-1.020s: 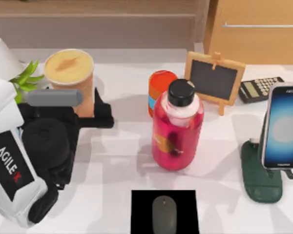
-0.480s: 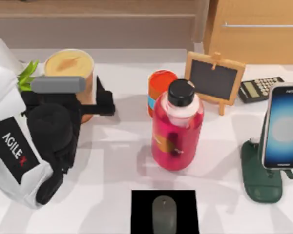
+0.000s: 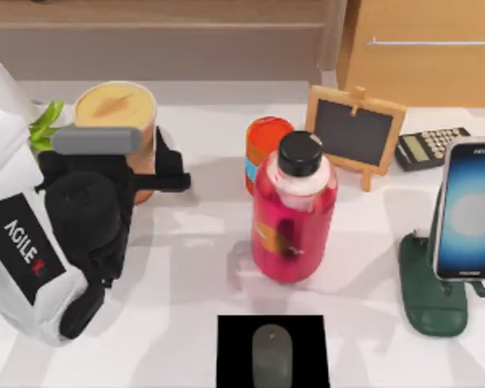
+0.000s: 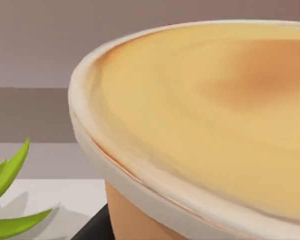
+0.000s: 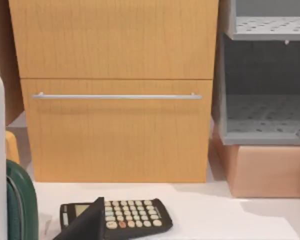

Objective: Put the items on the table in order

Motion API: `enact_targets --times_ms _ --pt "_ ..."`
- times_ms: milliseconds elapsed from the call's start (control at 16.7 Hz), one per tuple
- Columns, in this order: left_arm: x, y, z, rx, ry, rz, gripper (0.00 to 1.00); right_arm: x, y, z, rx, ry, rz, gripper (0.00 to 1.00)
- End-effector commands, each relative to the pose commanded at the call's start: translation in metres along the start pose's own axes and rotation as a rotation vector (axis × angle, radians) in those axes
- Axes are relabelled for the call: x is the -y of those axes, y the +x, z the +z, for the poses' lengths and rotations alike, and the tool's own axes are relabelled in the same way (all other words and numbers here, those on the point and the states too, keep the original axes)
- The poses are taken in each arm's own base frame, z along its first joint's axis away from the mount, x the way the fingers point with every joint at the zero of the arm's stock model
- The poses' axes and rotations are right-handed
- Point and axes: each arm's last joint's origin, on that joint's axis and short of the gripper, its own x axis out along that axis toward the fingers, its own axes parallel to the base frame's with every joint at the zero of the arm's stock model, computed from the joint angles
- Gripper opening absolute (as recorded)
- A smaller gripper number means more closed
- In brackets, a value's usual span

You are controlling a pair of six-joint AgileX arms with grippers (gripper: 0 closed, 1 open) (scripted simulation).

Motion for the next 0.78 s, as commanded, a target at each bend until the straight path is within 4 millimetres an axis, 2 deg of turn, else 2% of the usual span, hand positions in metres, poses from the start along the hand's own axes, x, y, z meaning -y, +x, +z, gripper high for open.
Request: enact_targets --times_ms 420,780 --pt "0.0 0.0 0.0 0.0 0.0 0.0 0.02 0.0 0.0 0.0 0.0 0.0 0.0 1.0" --pt "0.0 0.0 0.0 0.0 0.0 0.0 0.0 0.0 0.0 0.0 0.0 0.0 0.0 1.0"
